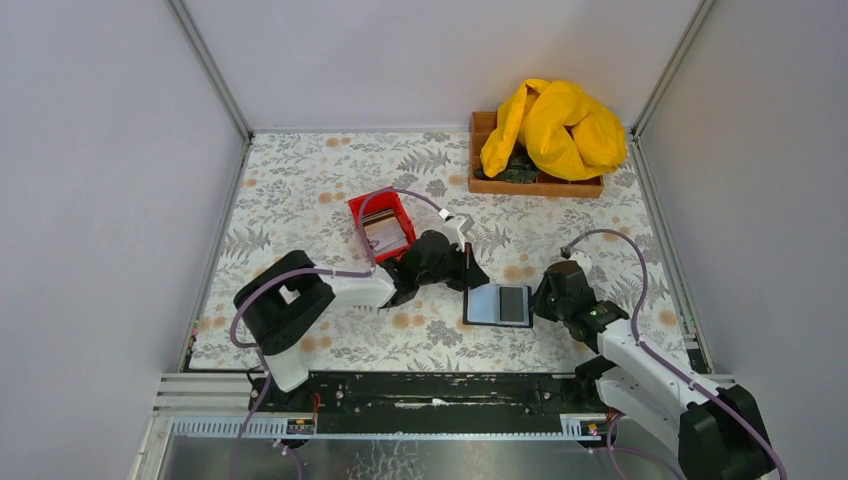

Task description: Take the credit cards out of the card holder

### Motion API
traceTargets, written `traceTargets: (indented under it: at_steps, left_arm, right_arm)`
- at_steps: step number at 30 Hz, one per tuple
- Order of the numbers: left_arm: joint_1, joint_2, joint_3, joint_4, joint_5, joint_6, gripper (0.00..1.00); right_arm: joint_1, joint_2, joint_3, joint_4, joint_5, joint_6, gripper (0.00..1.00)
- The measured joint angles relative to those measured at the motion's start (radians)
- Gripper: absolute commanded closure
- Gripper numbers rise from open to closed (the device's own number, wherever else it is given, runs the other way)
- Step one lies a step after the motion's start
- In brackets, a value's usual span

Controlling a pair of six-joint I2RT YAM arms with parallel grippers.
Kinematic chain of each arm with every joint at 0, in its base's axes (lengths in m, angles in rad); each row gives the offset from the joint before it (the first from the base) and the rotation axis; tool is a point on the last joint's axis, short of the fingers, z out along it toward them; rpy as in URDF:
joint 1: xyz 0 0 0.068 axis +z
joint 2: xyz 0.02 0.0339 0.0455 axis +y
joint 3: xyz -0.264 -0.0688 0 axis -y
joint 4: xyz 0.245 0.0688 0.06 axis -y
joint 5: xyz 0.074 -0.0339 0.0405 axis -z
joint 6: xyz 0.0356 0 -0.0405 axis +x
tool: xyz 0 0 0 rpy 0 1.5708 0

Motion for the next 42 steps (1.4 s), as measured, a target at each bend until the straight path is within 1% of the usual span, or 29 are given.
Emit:
traceTargets:
  at_steps: [2,3,7,8,13,18,21,24,25,26,27,28,31,34,42]
  left_arm:
    - [-0.001,0.018,0.000,0.024,0.025,-0.020,0.94]
    - [-0.001,0.025,0.000,0.038,0.037,-0.034,0.92]
    - [-0.001,0.051,0.000,0.082,0.072,-0.098,0.75]
    - [-0.001,0.055,0.000,0.087,0.076,-0.111,0.74]
    - [-0.010,0.058,0.000,0.069,0.050,-0.188,0.73]
    - [-0.041,0.017,-0.020,-0.007,-0.034,-0.229,0.73]
    - [-0.057,-0.023,-0.051,-0.016,-0.066,-0.248,0.72]
    - [-0.061,-0.023,-0.066,-0.012,-0.071,-0.261,0.71]
    - [-0.061,-0.018,-0.069,-0.010,-0.070,-0.262,0.66]
    - [-0.062,-0.009,-0.071,-0.006,-0.066,-0.264,0.57]
    - [-0.064,0.001,-0.072,0.000,-0.058,-0.266,0.53]
    - [-0.064,0.011,-0.072,0.007,-0.050,-0.266,0.52]
    - [-0.064,0.049,-0.076,0.045,-0.027,-0.279,0.51]
    - [-0.064,0.074,-0.076,0.062,-0.016,-0.281,0.51]
    - [-0.065,0.101,-0.074,0.089,-0.014,-0.280,0.54]
  right_arm:
    - [0.000,0.024,-0.011,0.015,-0.008,0.007,0.81]
    - [0.000,0.035,-0.018,0.024,-0.014,0.011,0.82]
    - [-0.001,0.041,-0.042,0.068,-0.037,0.029,0.88]
    - [-0.001,0.037,-0.047,0.075,-0.041,0.032,0.89]
    - [-0.001,0.010,-0.064,0.086,-0.061,0.043,0.93]
    - [-0.001,-0.027,-0.095,0.102,-0.089,0.059,0.94]
    - [-0.001,-0.045,-0.106,0.107,-0.092,0.063,0.94]
    - [-0.001,-0.062,-0.108,0.099,-0.100,0.064,0.95]
    - [-0.001,-0.073,-0.108,0.093,-0.102,0.063,0.96]
    - [-0.001,-0.088,-0.108,0.088,-0.104,0.062,0.96]
    - [-0.001,-0.103,-0.108,0.086,-0.104,0.060,0.96]
    - [-0.001,-0.116,-0.108,0.085,-0.104,0.056,0.97]
    - [-0.001,-0.154,-0.108,0.081,-0.105,0.038,0.98]
    - [-0.001,-0.153,-0.108,0.082,-0.112,0.023,0.99]
    - [-0.001,-0.053,-0.108,0.114,-0.148,0.000,1.00]
